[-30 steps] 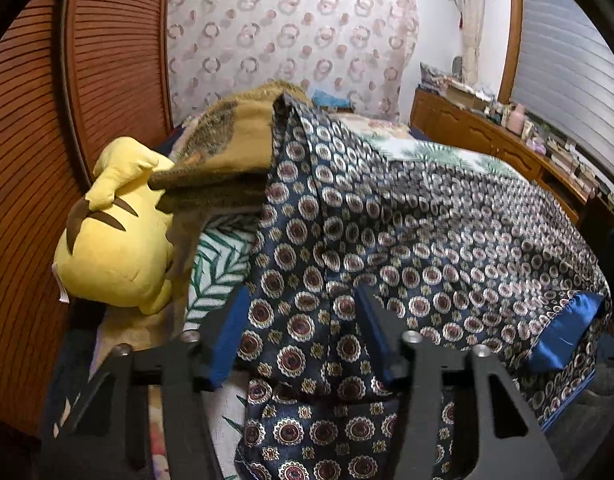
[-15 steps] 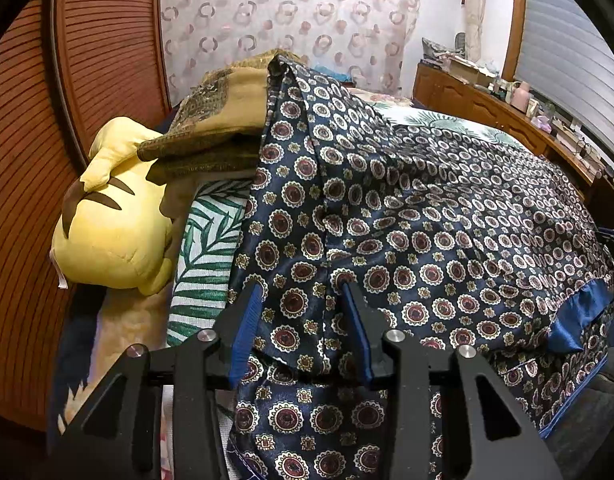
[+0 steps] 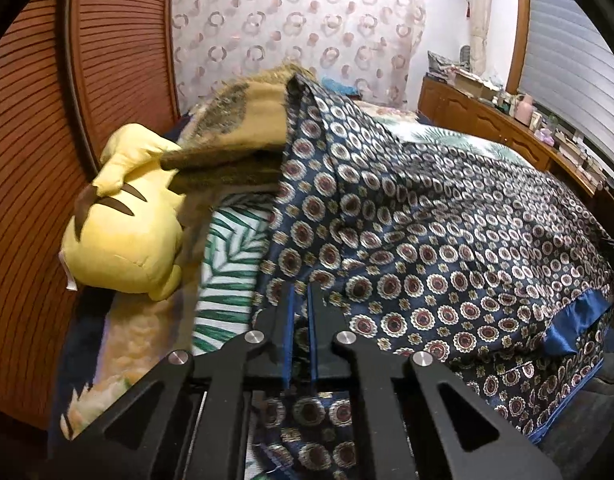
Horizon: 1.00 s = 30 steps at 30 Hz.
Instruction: Fold small clothes
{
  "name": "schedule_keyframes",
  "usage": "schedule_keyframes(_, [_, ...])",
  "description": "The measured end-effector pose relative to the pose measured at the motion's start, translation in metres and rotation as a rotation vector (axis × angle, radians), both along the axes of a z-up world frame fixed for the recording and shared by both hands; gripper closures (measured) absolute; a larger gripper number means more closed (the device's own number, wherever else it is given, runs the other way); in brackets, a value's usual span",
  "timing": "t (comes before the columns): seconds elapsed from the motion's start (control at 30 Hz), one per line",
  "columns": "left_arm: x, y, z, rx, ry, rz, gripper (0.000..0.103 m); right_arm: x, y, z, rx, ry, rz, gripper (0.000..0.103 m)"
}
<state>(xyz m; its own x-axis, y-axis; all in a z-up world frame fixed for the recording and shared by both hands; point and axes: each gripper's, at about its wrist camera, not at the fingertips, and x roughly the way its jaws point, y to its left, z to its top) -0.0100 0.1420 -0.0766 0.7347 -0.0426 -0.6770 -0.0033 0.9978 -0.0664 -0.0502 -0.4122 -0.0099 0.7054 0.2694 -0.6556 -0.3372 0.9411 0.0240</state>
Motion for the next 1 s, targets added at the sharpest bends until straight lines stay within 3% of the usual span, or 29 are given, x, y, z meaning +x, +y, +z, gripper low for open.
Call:
schedule_keyframes(0.1, [-0.001, 0.008, 0.004, -0.003, -0.021, 0.026, 0.091, -0.009, -0.004, 0.008, -0.002, -0.024, 0.005, 0.100])
schedule_keyframes(0.13, [0.000, 0.011, 0.003, -0.005, -0.015, 0.032, 0.086, -0.011, -0.001, 0.010, -0.007, -0.029, 0.004, 0.100])
schedule_keyframes(0.2, [0.004, 0.013, -0.001, -0.006, 0.000, 0.035, 0.063, -0.013, -0.001, 0.009, -0.005, -0.032, 0.007, 0.100])
schedule_keyframes(0.37, [0.013, 0.013, -0.014, 0.008, 0.033, 0.034, 0.062, -0.017, 0.004, 0.008, -0.017, -0.029, 0.014, 0.100])
schedule_keyframes(0.43, [0.014, 0.014, -0.017, -0.004, 0.034, 0.023, 0.063, -0.021, 0.007, 0.011, -0.041, -0.029, 0.016, 0.100])
schedule_keyframes(0.5, [0.012, 0.014, -0.017, -0.025, 0.031, 0.000, 0.089, -0.026, 0.008, 0.013, -0.057, -0.027, 0.018, 0.101])
schedule_keyframes(0.57, [0.010, 0.014, -0.015, -0.037, 0.019, 0.001, 0.098, -0.028, 0.007, 0.012, -0.063, -0.022, 0.022, 0.101])
schedule_keyframes(0.73, [-0.005, 0.018, 0.003, -0.049, -0.046, 0.015, 0.100, -0.027, 0.005, 0.013, -0.062, -0.015, 0.018, 0.101])
schedule_keyframes(1.0, [-0.023, 0.020, 0.012, 0.005, 0.042, -0.029, 0.100, -0.034, 0.004, 0.016, -0.099, 0.024, 0.032, 0.101])
